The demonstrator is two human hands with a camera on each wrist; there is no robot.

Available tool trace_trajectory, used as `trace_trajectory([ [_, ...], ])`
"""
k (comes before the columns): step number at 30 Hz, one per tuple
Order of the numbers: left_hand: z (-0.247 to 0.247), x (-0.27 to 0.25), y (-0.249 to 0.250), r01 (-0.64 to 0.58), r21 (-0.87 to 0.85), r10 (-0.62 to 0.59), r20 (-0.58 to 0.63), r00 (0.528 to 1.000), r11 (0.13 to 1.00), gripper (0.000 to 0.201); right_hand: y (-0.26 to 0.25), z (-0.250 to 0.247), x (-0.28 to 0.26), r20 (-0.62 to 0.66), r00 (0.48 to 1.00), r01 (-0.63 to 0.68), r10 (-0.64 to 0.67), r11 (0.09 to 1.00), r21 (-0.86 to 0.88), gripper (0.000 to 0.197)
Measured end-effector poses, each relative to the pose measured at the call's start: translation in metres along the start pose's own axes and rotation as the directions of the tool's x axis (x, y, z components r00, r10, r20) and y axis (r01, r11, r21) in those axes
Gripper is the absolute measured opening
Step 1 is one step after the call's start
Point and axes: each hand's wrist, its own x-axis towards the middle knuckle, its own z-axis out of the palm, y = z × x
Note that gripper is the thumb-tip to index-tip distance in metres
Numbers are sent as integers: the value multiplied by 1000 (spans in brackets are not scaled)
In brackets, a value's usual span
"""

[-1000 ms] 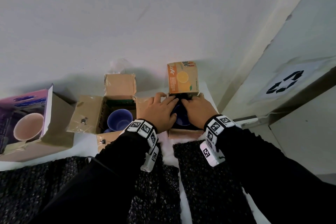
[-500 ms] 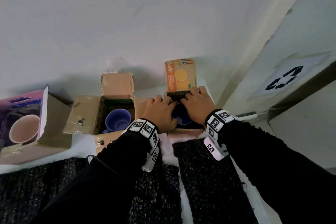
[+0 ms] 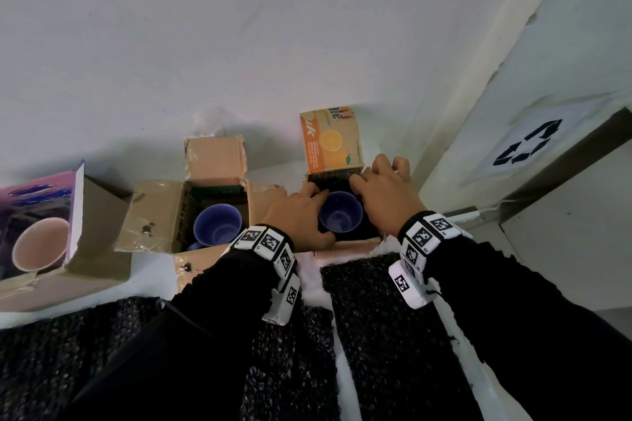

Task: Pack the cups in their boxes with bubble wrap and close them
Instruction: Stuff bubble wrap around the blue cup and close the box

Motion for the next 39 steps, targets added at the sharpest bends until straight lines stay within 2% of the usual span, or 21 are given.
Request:
trace_trajectory([
  [5,-6,1,-3,-2,-21,1,-37,999,1000,84,-9,4,1,17,1000,-22,22,1000,-17,21],
  [11,4,5,1,53,-93,-60,-73,996,994,78,-10,12,-2,-69,998,-16,13,999,-43,6],
  [14,11,7,-1,74,-142,-85,-74,994,987,77,-5,18,-7,-160,987,-3,0,1000,-18,12],
  [16,13,8,-1,75,-172,-89,-76,993,982,74,-5,22,-11,-185,983,-6,5,1000,-5,22],
  [19,17,10,-1,80,-185,-97,-84,992,979,71,-9,25,-18,-129,991,-23,23,1000,3,39],
  [22,19,10,-1,84,-165,-100,-92,991,983,70,-8,24,-20,-62,998,-14,14,1000,0,37],
  [24,18,7,0,91,-49,-96,-127,987,995,67,-6,24,-24,-88,996,0,6,998,67,24],
  [26,16,4,2,102,69,-88,-186,979,992,63,-3,25,-33,-144,988,-18,56,967,252,25],
  [28,16,-3,5,93,102,-65,-244,968,990,55,-2,28,-51,-217,960,-60,179,884,464,25],
  [30,18,-12,10,78,106,-45,-284,958,991,41,-2,32,-72,-264,911,-102,316,794,599,22],
  [31,19,-17,12,74,99,-42,-297,954,992,36,-2,34,-83,-229,897,-149,377,748,647,21],
  [33,22,-26,18,76,50,-56,-311,949,996,29,-2,41,-101,-77,899,-272,432,687,674,23],
  [36,28,-43,28,42,-23,-48,-355,934,999,22,-4,51,-122,184,931,-361,315,729,582,31],
  [37,30,-49,30,25,-29,-34,-370,928,999,22,-7,54,-128,277,925,-373,261,763,528,43],
  [39,34,-62,37,-3,-29,-8,-377,926,1000,24,-14,58,-138,437,870,-416,227,814,406,75],
])
